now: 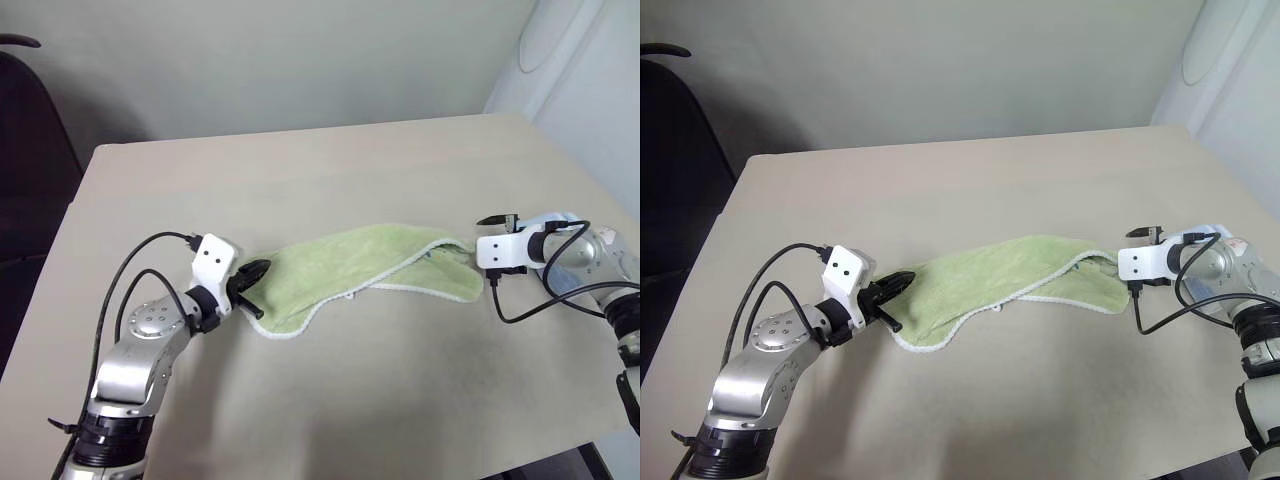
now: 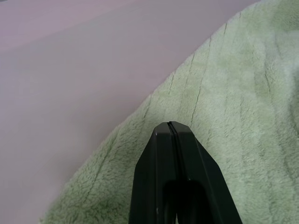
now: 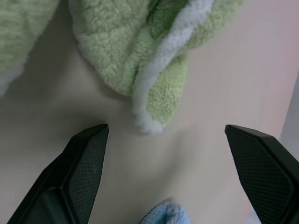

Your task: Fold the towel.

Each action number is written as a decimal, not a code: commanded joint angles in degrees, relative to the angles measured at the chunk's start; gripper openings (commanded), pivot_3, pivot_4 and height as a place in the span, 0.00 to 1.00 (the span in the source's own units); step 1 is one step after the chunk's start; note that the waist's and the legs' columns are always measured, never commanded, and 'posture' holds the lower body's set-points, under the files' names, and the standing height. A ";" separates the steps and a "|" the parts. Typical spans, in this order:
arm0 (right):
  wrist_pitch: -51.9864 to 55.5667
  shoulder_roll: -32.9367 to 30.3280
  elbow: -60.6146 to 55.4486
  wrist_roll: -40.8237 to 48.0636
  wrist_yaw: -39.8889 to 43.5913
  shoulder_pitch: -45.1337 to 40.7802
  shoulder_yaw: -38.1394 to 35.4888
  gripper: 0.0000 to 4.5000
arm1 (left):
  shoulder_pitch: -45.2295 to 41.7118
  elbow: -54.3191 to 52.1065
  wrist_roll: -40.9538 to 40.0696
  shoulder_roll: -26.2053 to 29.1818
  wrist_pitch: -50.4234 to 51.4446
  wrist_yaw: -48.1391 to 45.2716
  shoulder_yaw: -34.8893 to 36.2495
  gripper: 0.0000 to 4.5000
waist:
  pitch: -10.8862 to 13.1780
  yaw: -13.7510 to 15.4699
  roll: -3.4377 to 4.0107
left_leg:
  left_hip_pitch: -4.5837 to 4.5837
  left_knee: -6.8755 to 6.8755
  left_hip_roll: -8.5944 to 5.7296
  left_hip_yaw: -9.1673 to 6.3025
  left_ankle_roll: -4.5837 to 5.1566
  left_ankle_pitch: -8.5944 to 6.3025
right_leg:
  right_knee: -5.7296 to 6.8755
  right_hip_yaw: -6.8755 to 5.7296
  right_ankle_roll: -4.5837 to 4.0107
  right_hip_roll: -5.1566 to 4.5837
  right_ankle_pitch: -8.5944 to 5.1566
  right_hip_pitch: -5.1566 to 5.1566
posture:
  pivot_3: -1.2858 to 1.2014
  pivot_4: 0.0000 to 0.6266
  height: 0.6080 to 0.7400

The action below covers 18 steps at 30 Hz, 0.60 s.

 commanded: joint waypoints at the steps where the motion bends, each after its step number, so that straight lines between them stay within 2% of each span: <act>1: 0.95 -0.52 -2.32 2.74 0.22 -0.10 -2.79 0.94 | -0.47 -1.00 0.25 0.19 -1.03 -0.53 0.30 0.00 | 0.00 0.00 0.00 | 0.00 0.00 0.00 0.00 0.00 0.00 | 0.00 0.00 0.00 0.00 0.00 0.00 | 0.52 0.24 0.96; 4: 1.53 0.23 -2.45 3.60 -0.14 -0.23 -3.26 0.94 | -0.74 -0.54 0.37 0.19 -1.18 -0.76 0.23 0.00 | 0.00 -0.01 0.00 | 0.00 0.00 0.00 0.00 0.00 0.00 | 0.00 0.00 0.00 0.00 0.00 0.00 | 0.52 0.24 0.96; 7: 1.79 0.60 -2.37 3.72 -0.71 -0.45 -3.24 0.81 | -0.90 -0.22 0.48 0.23 -1.38 -1.04 0.18 0.00 | 0.00 -0.01 0.00 | 0.00 0.01 0.00 0.00 0.00 0.00 | 0.00 0.00 0.00 0.00 0.00 0.00 | 0.52 0.24 0.96; 16: 2.27 0.76 -3.20 5.18 0.55 -0.03 -3.46 0.09 | -0.47 -0.22 0.95 0.77 -1.92 -1.83 0.64 0.00 | 0.00 -0.01 0.00 | 0.00 0.00 0.00 0.00 0.00 0.00 | 0.00 0.00 0.00 0.00 0.00 0.00 | 0.52 0.24 0.96; 17: 2.45 0.75 -3.49 5.41 0.65 0.04 -3.52 0.02 | -0.33 -0.32 1.08 1.00 -2.00 -2.02 0.73 0.00 | 0.00 -0.01 0.00 | 0.00 0.00 0.00 0.00 0.00 0.00 | 0.00 0.00 0.00 0.00 0.00 0.00 | 0.52 0.24 0.96; 18: 2.60 0.72 -3.74 5.56 0.68 0.07 -3.51 0.01 | -0.23 -0.34 1.25 1.35 -2.17 -2.31 0.87 0.00 | 0.00 -0.01 0.00 | 0.00 0.00 0.00 0.00 0.00 0.00 | 0.00 0.00 0.00 0.00 0.00 -0.01 | 0.52 0.24 0.96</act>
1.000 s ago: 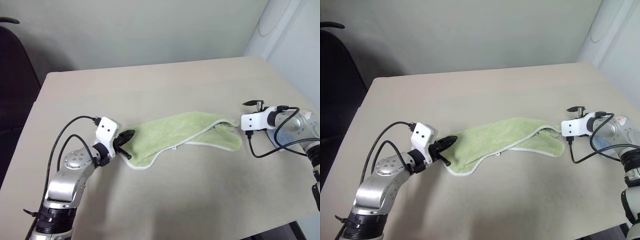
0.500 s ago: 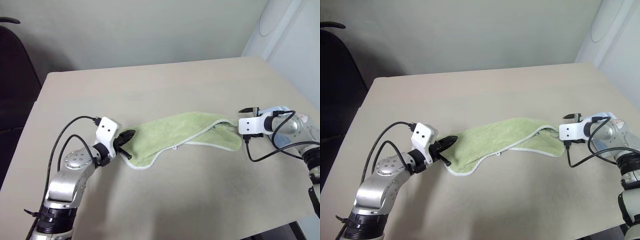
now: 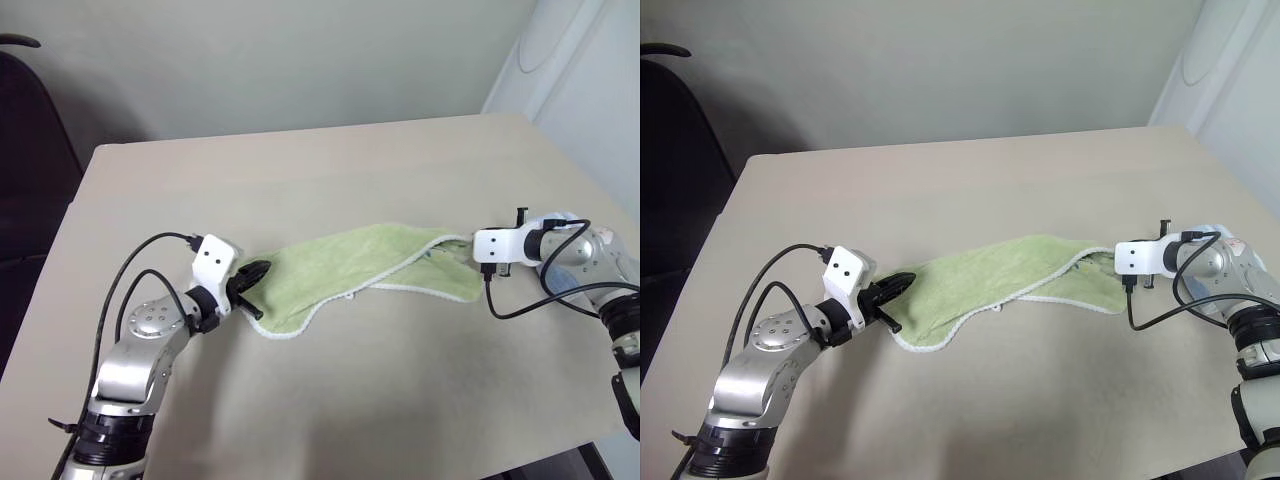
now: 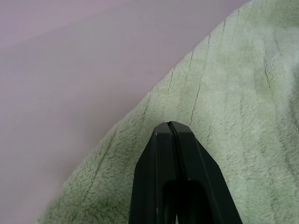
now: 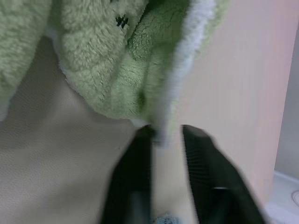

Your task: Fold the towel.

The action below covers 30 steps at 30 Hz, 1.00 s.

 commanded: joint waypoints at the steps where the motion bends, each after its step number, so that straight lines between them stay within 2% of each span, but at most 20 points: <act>1: 0.51 -0.62 -2.74 1.62 0.11 -0.12 -2.43 0.01 | -0.07 -1.09 0.39 1.78 -1.78 -1.30 1.36 0.00 | 0.00 -0.01 0.00 | 0.00 0.00 0.00 0.00 0.00 0.00 | 0.00 0.00 0.00 0.00 0.00 0.00 | 0.52 0.24 0.96; 4: 0.50 -0.82 -3.63 0.90 -1.65 0.14 -2.38 0.01 | -0.39 0.32 0.16 4.70 -2.74 -3.83 3.19 0.00 | 0.00 -0.03 0.00 | 0.00 -0.01 0.00 0.00 0.00 0.00 | 0.01 -0.01 0.00 0.01 0.00 -0.01 | 0.52 0.24 0.96; 7: 0.51 -0.57 -3.35 0.17 -2.95 0.03 -2.02 0.00 | -0.47 0.21 -4.74 10.28 -2.41 -13.20 5.63 0.11 | 0.00 -0.02 0.00 | -0.01 -0.01 0.01 -0.01 0.00 0.00 | 0.04 -0.01 -0.02 0.01 -0.01 -0.04 | 0.52 0.24 0.96; 12: 0.66 0.00 -3.11 -0.40 -3.97 -0.29 -1.50 0.00 | 0.68 1.47 -8.90 20.17 -4.20 -29.66 5.56 0.48 | -0.01 -0.01 0.02 | -0.04 -0.02 0.00 -0.01 0.00 0.00 | 0.04 -0.01 -0.06 0.02 -0.04 -0.07 | 0.52 0.24 0.96; 18: 1.06 1.08 -3.40 -0.73 -4.92 -0.22 -1.36 0.00 | -1.62 3.06 -5.27 28.10 -10.72 -44.53 -1.89 0.94 | -0.03 -0.06 0.05 | -0.09 -0.02 0.00 -0.06 0.00 -0.01 | 0.09 -0.01 -0.13 0.01 -0.07 -0.15 | 0.52 0.24 0.96; 21: 1.40 1.65 -4.00 -0.69 -5.38 0.35 -1.58 0.00 | -3.65 3.53 -0.56 28.60 -15.71 -47.63 -7.55 0.94 | -0.03 -0.13 0.05 | -0.13 -0.03 0.00 -0.08 0.00 -0.01 | 0.08 -0.01 -0.14 0.01 -0.08 -0.19 | 0.52 0.24 0.96; 26: 2.90 1.94 -6.59 -0.25 -6.20 2.64 -2.42 0.00 | -11.20 7.27 6.42 22.87 -17.44 -47.34 -17.40 0.94 | -0.04 -0.08 0.06 | -0.18 -0.03 0.00 -0.14 0.01 -0.01 | 0.08 -0.04 -0.14 0.00 -0.05 -0.23 | 0.52 0.24 0.96; 30: 4.36 1.57 -9.10 0.19 -6.20 4.60 -3.30 0.00 | -14.02 12.26 11.30 18.88 -19.99 -46.64 -22.30 0.94 | -0.06 -0.46 0.09 | -0.27 -0.03 0.00 -0.14 0.01 -0.01 | 0.06 -0.02 -0.12 0.00 -0.03 -0.31 | 0.52 0.24 0.96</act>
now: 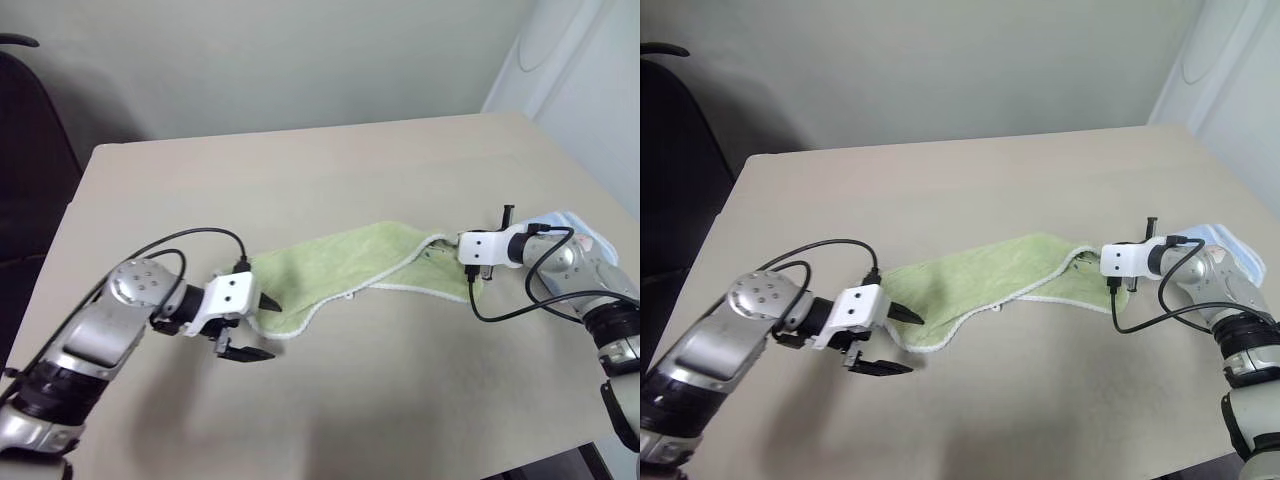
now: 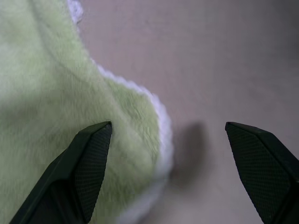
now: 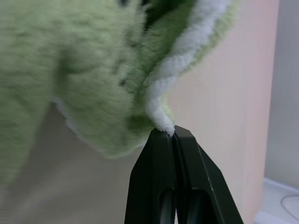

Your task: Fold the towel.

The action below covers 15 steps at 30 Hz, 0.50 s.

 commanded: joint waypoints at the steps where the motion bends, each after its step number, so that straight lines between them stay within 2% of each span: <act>1: 1.35 -1.22 -3.57 1.39 -0.75 1.23 -3.22 0.00 | -2.54 4.31 4.09 -2.97 -2.56 0.82 -3.13 0.94 | -0.01 -0.07 0.01 | -0.02 -0.02 0.00 -0.01 0.00 0.00 | -0.01 -0.01 0.00 0.00 0.00 -0.01 | 0.52 0.24 0.96; 4: 2.08 -1.16 -4.67 1.50 -0.49 1.97 -3.83 0.00 | -3.34 6.03 5.17 -4.05 -3.44 0.47 -3.63 0.94 | -0.06 -0.02 0.11 | -0.02 0.00 0.00 -0.02 0.00 0.00 | -0.02 -0.02 0.06 0.00 0.04 0.02 | 0.52 0.24 0.96; 7: 2.80 -1.36 -5.96 1.73 -0.30 2.80 -4.34 0.00 | -3.53 6.96 5.96 -4.48 -4.48 0.42 -3.75 0.81 | -0.07 0.01 0.11 | -0.01 0.04 0.00 -0.03 0.07 0.04 | -0.03 0.01 0.13 0.00 0.07 0.08 | 0.52 0.24 0.96; 11: 3.29 -1.50 -6.78 1.83 -0.22 3.36 -4.63 0.00 | -3.49 7.45 6.45 -4.87 -4.89 0.64 -3.49 0.50 | -0.10 -0.02 0.16 | -0.01 0.05 0.00 -0.03 0.07 0.04 | -0.03 0.01 0.13 -0.01 0.08 0.08 | 0.52 0.24 0.96; 15: 3.19 -1.59 -6.47 1.90 -0.17 3.10 -4.70 0.00 | -0.93 5.33 1.58 -4.69 -2.65 0.92 0.78 0.18 | -0.11 -0.17 0.17 | -0.01 0.01 0.01 -0.02 0.08 0.05 | -0.05 0.00 0.14 -0.01 0.08 0.06 | 0.52 0.24 0.96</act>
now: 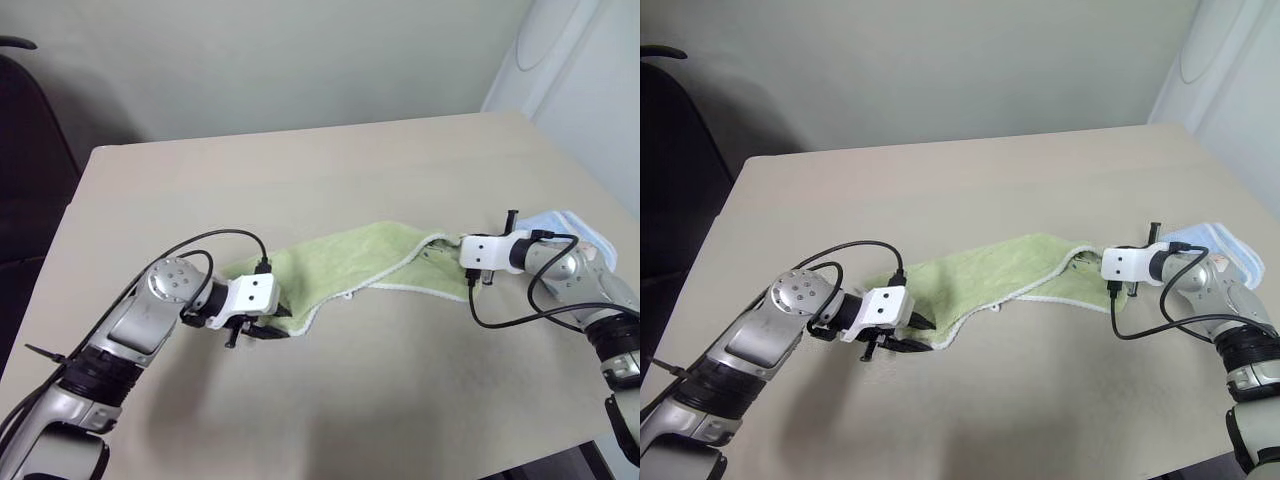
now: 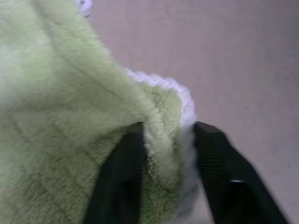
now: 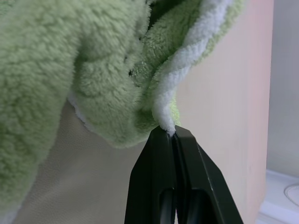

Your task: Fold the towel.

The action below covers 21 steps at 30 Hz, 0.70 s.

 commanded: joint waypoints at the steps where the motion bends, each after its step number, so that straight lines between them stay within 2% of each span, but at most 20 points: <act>1: -0.15 -1.23 -1.49 0.82 -0.19 -0.65 -2.07 0.00 | 2.56 -1.75 -3.27 0.33 1.90 -0.44 2.54 0.10 | 0.00 -0.07 0.00 | 0.00 -0.02 0.00 0.00 0.00 0.00 | -0.01 0.00 0.00 0.00 0.00 -0.01 | 0.52 0.24 0.96; 2: -0.19 -1.22 -1.41 0.79 -0.17 -0.71 -2.09 0.00 | 2.84 -2.00 -3.58 0.39 2.11 -0.44 2.87 0.03 | 0.00 -0.09 0.00 | 0.00 -0.03 0.00 0.00 0.00 0.00 | -0.01 0.00 0.00 0.00 0.00 -0.02 | 0.52 0.24 0.96; 3: -0.21 -1.22 -1.36 0.78 -0.17 -0.74 -2.09 0.00 | 3.01 -2.16 -3.78 0.43 2.26 -0.42 3.06 0.00 | 0.00 -0.09 0.00 | 0.00 -0.03 0.00 0.00 0.00 0.00 | -0.01 0.00 0.00 0.00 0.00 -0.02 | 0.52 0.24 0.96; 6: -0.62 -1.14 -0.09 1.38 0.34 -2.05 -2.32 0.00 | 5.34 -5.67 -12.61 -0.38 8.71 1.28 10.13 0.00 | 0.00 -0.18 0.00 | -0.01 -0.03 0.00 0.02 0.00 0.00 | -0.01 0.01 0.00 0.00 0.00 -0.03 | 0.52 0.24 0.96; 10: -0.39 -1.45 0.87 2.32 0.51 -3.40 -3.19 0.00 | 3.68 -8.28 -23.27 -2.42 20.06 6.57 18.71 0.00 | 0.01 -0.18 0.00 | -0.02 0.00 0.00 0.03 0.03 0.02 | 0.02 -0.02 0.00 0.00 0.00 -0.02 | 0.52 0.24 0.96; 12: 0.36 -1.65 1.84 3.30 -0.14 -5.75 -4.56 0.00 | -0.72 -5.78 -27.69 -5.78 24.31 14.40 25.04 0.00 | 0.01 -0.01 0.02 | -0.02 0.03 0.00 0.03 0.06 0.05 | 0.03 -0.03 0.00 0.00 0.00 0.02 | 0.52 0.24 0.96; 14: 0.61 -1.91 2.74 3.50 -0.69 -7.51 -5.22 0.00 | -4.17 -3.94 -29.61 -8.06 27.50 20.05 28.33 0.00 | 0.02 0.15 0.02 | -0.05 0.09 0.00 0.06 0.07 0.10 | 0.04 -0.03 0.05 -0.02 0.03 0.02 | 0.52 0.24 0.96; 18: 0.58 -3.24 6.96 1.80 -2.87 -15.20 -5.60 0.00 | -17.75 5.44 -28.56 -14.23 26.66 34.16 32.86 0.00 | 0.02 0.37 0.02 | -0.04 0.16 -0.01 0.08 0.08 0.12 | 0.00 -0.01 0.15 -0.03 0.11 0.04 | 0.52 0.24 0.96; 21: -0.55 -4.03 11.42 -0.04 -4.90 -22.06 -4.63 0.00 | -27.37 14.00 -28.59 -16.95 24.63 39.97 35.73 0.00 | 0.03 0.36 0.02 | -0.05 0.17 -0.01 0.09 0.11 0.16 | -0.01 0.00 0.20 -0.03 0.13 0.03 | 0.52 0.24 0.96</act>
